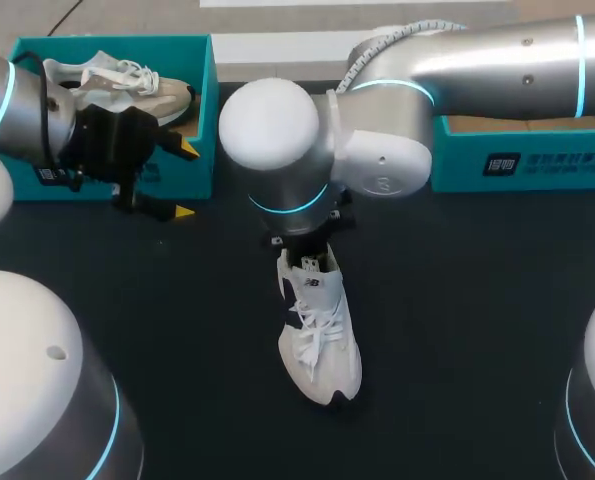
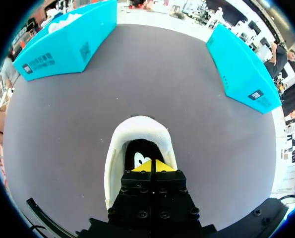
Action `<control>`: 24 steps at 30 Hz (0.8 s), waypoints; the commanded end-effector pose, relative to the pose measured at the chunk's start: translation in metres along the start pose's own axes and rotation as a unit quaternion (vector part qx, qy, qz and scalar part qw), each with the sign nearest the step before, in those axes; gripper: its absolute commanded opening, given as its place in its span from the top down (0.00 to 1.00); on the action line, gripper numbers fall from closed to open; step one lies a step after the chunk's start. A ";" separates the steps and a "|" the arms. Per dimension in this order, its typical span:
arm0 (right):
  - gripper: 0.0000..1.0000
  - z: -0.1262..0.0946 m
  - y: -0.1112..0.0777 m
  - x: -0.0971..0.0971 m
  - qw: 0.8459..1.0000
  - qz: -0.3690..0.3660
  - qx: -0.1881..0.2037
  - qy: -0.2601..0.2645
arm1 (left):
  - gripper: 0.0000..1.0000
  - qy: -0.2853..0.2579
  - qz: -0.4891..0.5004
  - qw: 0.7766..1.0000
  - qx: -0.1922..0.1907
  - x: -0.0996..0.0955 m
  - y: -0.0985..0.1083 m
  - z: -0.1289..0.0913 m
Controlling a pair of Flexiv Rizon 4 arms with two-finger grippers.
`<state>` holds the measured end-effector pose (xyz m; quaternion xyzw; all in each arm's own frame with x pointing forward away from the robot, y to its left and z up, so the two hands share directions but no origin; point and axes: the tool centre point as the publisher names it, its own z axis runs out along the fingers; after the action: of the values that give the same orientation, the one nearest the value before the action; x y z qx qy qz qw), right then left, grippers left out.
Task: Take the shoe out of the shoebox, open the shoe tongue, remove and reinsert the insole, then place the shoe into the shoebox
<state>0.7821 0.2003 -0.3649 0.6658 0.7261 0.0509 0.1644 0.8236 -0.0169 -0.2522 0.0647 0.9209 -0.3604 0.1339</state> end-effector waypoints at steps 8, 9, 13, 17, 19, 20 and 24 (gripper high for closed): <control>1.00 0.047 -0.005 0.013 1.000 -0.012 0.009 -0.003 | 0.00 0.000 0.000 1.000 -0.002 0.001 -0.001 0.000; 1.00 0.049 -0.006 0.013 1.000 -0.012 0.013 0.001 | 0.00 0.000 0.000 1.000 -0.002 0.001 -0.001 0.000; 1.00 0.047 -0.009 0.021 0.999 -0.024 0.018 0.026 | 0.00 0.000 0.000 1.000 -0.002 0.001 -0.001 0.000; 1.00 0.031 -0.012 0.023 0.999 -0.045 0.011 0.013 | 0.00 0.000 0.000 1.000 -0.002 0.001 -0.001 0.000; 1.00 0.022 -0.012 0.019 0.999 -0.044 0.002 -0.009 | 0.00 0.000 0.000 1.000 -0.002 0.001 -0.001 0.000; 1.00 0.017 -0.011 0.014 0.999 -0.040 -0.010 -0.024 | 0.00 0.000 0.000 1.000 -0.002 0.001 -0.001 0.000; 1.00 0.010 -0.010 0.006 0.997 -0.040 -0.023 -0.054 | 0.00 0.000 0.000 1.000 -0.002 0.001 -0.001 0.000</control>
<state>0.7850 0.1983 -0.3884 0.6345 0.7475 0.0332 0.1937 0.8236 -0.0170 -0.2524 0.0646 0.9209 -0.3604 0.1339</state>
